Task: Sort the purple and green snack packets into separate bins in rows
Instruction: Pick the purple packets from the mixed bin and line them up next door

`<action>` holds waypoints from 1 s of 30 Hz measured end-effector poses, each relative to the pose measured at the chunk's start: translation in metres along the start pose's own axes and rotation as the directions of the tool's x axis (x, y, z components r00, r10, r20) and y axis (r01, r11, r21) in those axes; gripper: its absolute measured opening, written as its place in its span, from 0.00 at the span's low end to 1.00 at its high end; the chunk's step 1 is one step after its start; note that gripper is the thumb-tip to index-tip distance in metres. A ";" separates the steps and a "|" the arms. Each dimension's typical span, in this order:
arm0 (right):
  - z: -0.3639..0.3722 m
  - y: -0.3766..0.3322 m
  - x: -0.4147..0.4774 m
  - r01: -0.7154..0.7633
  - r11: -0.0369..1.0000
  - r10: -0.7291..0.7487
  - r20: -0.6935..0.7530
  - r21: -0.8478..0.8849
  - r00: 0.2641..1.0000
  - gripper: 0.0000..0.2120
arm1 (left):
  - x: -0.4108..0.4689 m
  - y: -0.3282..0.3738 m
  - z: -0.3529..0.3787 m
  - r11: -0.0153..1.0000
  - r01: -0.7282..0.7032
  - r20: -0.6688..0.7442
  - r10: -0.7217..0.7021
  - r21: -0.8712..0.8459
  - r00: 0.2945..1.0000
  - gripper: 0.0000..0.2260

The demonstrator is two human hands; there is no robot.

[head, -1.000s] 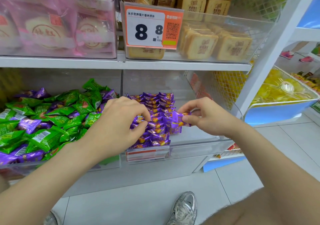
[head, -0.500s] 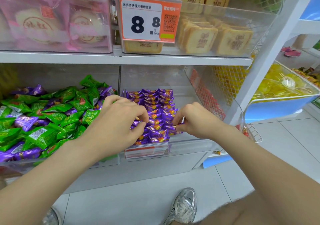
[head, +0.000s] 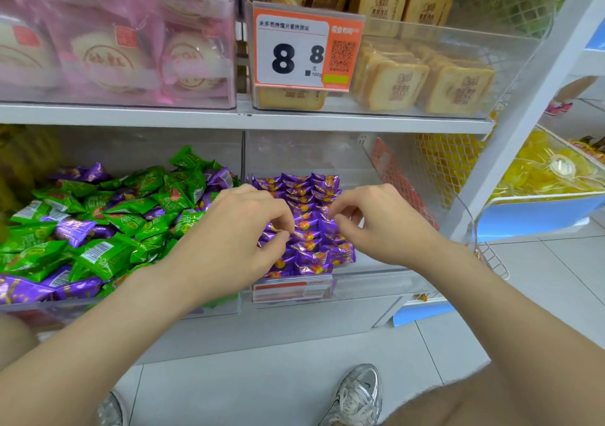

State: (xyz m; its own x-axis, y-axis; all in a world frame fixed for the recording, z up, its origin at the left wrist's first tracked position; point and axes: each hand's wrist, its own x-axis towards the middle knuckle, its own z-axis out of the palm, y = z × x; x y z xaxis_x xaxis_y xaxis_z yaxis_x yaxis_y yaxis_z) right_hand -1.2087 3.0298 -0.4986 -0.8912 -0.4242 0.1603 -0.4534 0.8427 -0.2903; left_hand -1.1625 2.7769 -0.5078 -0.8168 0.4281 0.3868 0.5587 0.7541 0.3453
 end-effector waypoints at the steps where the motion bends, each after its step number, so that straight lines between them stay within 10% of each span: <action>1: -0.004 -0.017 0.000 0.015 0.999 -0.013 -0.035 0.041 0.999 0.10 | -0.001 0.002 -0.004 1.000 0.014 -0.029 -0.014 -0.020 0.999 0.02; 9: 0.006 -0.127 0.022 0.132 0.978 -0.121 -0.076 0.164 0.990 0.09 | -0.023 -0.044 -0.031 0.927 0.372 -0.103 -0.366 0.047 0.925 0.07; 17: 0.031 -0.133 0.067 -0.224 0.937 0.230 0.009 0.269 0.973 0.06 | 0.020 -0.100 -0.033 0.931 0.337 0.115 -0.353 0.140 0.929 0.20; 23: 0.040 -0.134 0.074 -0.215 0.937 0.229 -0.020 0.277 0.973 0.03 | 0.027 -0.138 -0.033 0.903 0.328 0.380 -0.416 0.276 0.826 0.32; 30: 0.037 -0.128 0.072 -0.198 0.941 0.213 -0.025 0.273 0.977 0.01 | 0.013 -0.150 -0.065 0.927 0.309 0.455 -0.375 0.215 0.808 0.24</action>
State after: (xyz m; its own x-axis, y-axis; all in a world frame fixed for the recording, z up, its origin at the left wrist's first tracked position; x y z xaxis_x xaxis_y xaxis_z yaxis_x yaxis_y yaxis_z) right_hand -1.2158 2.8793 -0.4847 -0.9666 -0.2269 0.1189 -0.2538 0.7868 -0.5626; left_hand -1.2476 2.6372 -0.4983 -0.9345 0.2900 -0.2064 0.2346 0.9379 0.2557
